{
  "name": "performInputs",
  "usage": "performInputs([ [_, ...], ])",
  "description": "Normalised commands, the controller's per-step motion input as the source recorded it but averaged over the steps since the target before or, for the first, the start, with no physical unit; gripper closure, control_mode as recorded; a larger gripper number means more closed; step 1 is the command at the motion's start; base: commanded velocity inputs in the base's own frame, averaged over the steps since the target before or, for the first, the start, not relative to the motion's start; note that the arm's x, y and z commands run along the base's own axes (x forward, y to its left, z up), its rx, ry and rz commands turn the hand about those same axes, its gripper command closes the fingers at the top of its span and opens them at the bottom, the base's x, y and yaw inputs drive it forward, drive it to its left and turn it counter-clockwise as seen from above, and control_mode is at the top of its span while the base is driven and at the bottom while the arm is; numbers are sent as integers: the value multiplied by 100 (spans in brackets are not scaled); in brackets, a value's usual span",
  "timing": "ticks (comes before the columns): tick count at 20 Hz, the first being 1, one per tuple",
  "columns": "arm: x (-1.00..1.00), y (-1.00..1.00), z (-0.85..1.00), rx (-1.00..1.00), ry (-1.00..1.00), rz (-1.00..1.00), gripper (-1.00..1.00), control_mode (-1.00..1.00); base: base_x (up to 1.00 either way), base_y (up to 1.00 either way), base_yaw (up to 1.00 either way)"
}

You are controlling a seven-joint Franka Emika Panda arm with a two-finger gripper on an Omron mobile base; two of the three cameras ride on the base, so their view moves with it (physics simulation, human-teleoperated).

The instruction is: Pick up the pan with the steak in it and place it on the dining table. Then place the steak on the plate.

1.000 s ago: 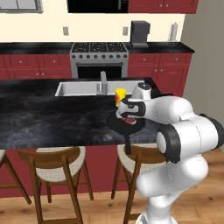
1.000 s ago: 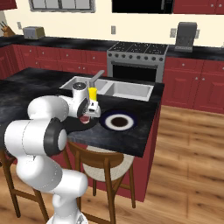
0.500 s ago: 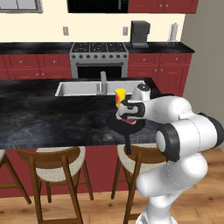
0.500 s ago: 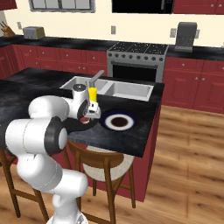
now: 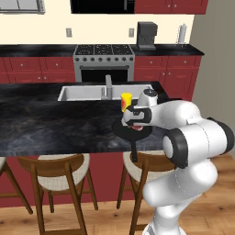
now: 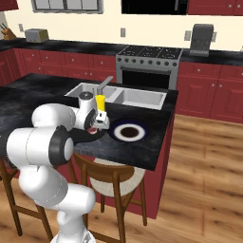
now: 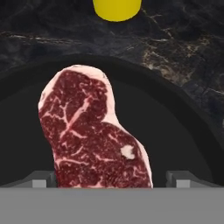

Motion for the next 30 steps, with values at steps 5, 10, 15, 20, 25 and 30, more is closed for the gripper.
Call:
performInputs([
  [5,-2,0,-39,-2,0,0,-100,-100,0,0,0],
  [10,-9,0,-60,0,0,0,-100,-100,0,0,0],
  [15,-2,1,-29,-1,1,0,100,-100,0,0,0],
  [20,0,0,3,0,-1,0,100,-100,0,0,0],
  [25,0,-8,25,5,-3,0,100,-100,0,0,0],
  [30,-6,-29,29,3,-3,0,100,-100,0,0,0],
])
